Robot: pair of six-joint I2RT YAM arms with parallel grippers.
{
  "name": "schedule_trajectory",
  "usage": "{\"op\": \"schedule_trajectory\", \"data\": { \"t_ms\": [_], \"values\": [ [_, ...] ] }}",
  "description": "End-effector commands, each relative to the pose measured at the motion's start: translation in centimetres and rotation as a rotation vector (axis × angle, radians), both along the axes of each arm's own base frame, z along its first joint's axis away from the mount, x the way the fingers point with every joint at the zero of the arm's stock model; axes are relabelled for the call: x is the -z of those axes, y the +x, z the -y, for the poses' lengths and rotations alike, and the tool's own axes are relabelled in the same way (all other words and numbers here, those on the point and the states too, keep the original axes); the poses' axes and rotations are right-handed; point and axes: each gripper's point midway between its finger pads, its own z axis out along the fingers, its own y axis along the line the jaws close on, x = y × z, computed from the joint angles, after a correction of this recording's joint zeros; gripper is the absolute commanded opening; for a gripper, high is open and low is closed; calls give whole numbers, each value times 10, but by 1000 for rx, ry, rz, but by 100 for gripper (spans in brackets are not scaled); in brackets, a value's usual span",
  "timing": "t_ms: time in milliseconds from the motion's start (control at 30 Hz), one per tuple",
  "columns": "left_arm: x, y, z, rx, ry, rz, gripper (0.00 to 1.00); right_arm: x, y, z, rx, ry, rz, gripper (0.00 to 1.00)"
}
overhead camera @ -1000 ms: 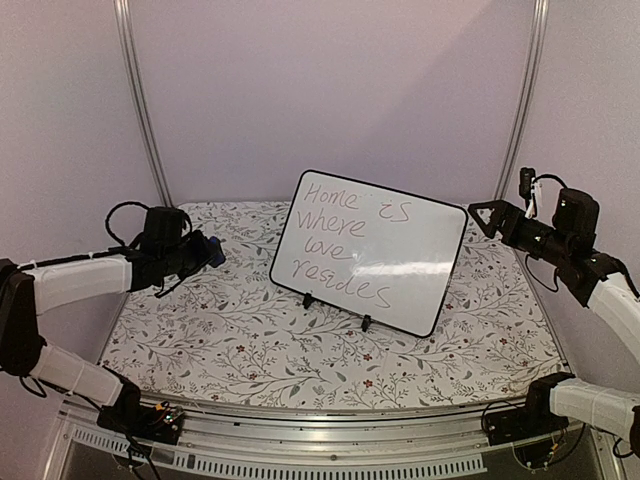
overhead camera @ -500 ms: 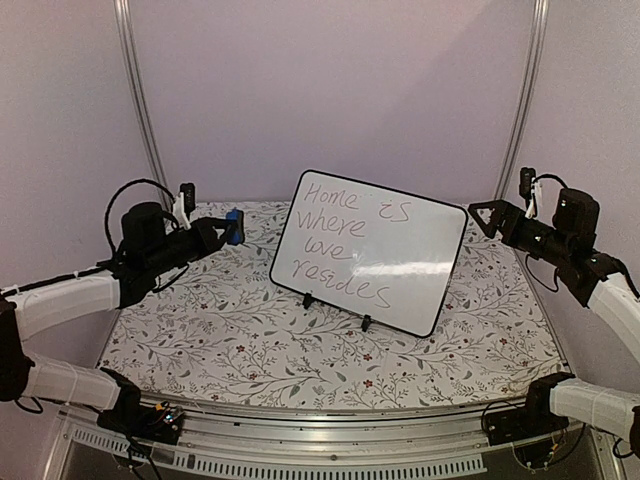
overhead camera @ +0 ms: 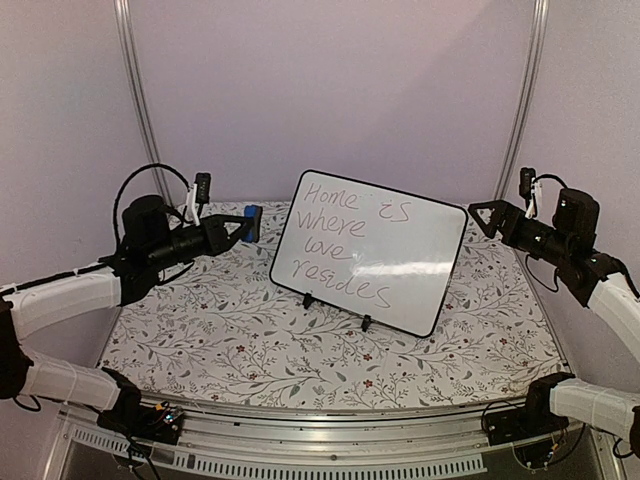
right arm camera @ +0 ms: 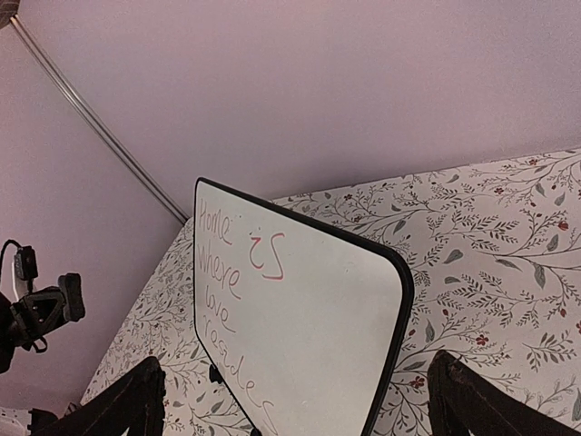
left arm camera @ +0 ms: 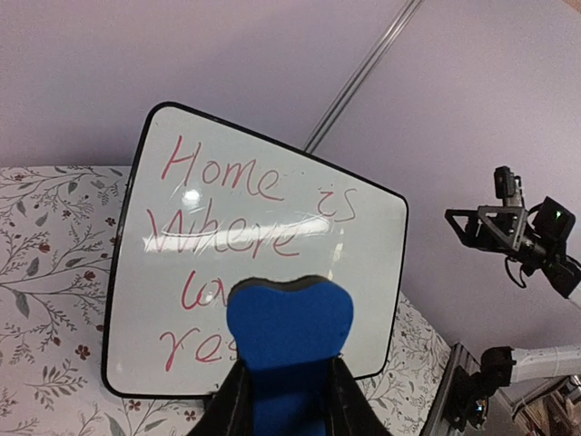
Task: Erase the whiteboard
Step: Place the whiteboard eraser at the center of the board.
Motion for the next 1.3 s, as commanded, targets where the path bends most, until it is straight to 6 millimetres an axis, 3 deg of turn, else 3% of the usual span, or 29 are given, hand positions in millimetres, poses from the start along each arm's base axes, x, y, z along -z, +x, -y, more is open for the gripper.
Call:
{"op": "schedule_trajectory", "data": {
  "t_ms": [0,233,367,567,767,900,1267],
  "values": [
    [-16,-3,16,75,45,80,20,-16,1,3,8,-3,37,99],
    [-13,8,22,71,130,72,10,-16,2,1,0,-3,24,99],
    [2,13,16,11,230,-10,9,-17,2,2,2,-11,24,99],
    [54,-11,12,-26,342,-194,17,-17,1,2,2,-13,27,99],
    [104,-38,17,-50,437,-287,18,-15,2,1,-1,-11,25,99],
    [140,-54,29,-24,490,-361,25,-14,1,1,-2,-11,23,99],
    [215,-66,61,3,699,-416,37,-9,-1,2,3,-8,15,99]
  ]
}}
